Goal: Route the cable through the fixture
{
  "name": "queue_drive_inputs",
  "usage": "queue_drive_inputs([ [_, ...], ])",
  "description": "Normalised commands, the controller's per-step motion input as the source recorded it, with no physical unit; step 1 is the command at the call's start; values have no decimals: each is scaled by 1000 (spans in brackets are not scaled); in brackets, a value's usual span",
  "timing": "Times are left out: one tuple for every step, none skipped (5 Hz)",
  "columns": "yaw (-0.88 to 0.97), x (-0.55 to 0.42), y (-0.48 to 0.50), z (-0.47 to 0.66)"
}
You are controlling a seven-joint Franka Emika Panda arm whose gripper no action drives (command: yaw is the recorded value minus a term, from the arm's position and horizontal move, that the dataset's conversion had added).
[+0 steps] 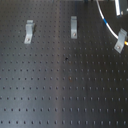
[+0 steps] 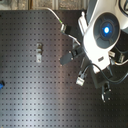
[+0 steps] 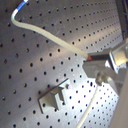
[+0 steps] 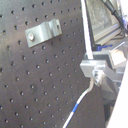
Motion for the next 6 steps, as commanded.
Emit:
queue_drive_inputs([
  [3,45,-102,-1],
  [351,-370,-64,345],
  [706,-203,-72,383],
  [786,-143,-32,377],
  [866,-67,-8,417],
  [857,-72,1,409],
])
